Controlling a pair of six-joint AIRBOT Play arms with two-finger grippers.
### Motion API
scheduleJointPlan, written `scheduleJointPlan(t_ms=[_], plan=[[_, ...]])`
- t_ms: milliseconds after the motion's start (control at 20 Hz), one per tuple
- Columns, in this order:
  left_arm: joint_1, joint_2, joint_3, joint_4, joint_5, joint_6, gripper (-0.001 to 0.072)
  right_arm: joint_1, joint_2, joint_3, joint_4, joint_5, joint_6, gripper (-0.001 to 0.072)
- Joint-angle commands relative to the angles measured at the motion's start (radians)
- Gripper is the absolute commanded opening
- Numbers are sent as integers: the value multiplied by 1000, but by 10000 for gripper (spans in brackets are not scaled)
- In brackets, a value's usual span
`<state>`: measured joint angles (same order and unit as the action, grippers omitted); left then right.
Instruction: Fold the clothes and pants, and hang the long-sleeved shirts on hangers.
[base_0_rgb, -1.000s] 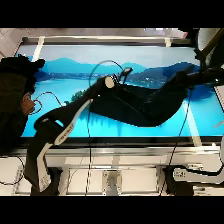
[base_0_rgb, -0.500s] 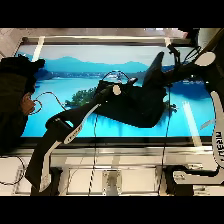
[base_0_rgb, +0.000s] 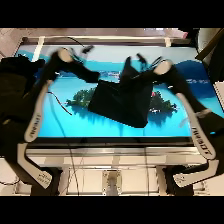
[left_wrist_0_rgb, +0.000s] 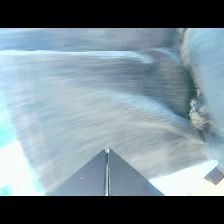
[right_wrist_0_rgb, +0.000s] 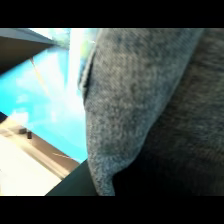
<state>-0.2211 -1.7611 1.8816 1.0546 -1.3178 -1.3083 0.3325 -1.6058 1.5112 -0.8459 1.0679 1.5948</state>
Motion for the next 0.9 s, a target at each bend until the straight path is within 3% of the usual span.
scheduleJointPlan(t_ms=[0, 100, 200, 300, 400, 700, 750, 850], plan=[[158, 124, 0, 23, -114, 20, 16, 175, -129, 1, 67, -338, 47, 27], [198, 159, 0, 23, -153, 45, 16, 269, -204, 1, 112, -628, 81, 70], [211, 175, -1, 23, -174, 65, 16, 324, -235, 2, 253, -836, 84, 482], [210, 177, -1, 22, -179, 68, 16, 315, -225, 25, 257, -786, 62, 488], [210, 177, -2, 22, -190, 68, 16, 238, -179, 64, 158, -571, 24, 488], [210, 177, -2, 22, -216, 83, 16, -137, 135, 26, -496, 142, 76, 488], [211, 177, -2, 22, -216, 83, 16, -183, 186, -44, -523, 164, 104, 492], [210, 177, -2, 10, -213, 82, 16, -252, 263, -240, -447, 0, 179, 610]])
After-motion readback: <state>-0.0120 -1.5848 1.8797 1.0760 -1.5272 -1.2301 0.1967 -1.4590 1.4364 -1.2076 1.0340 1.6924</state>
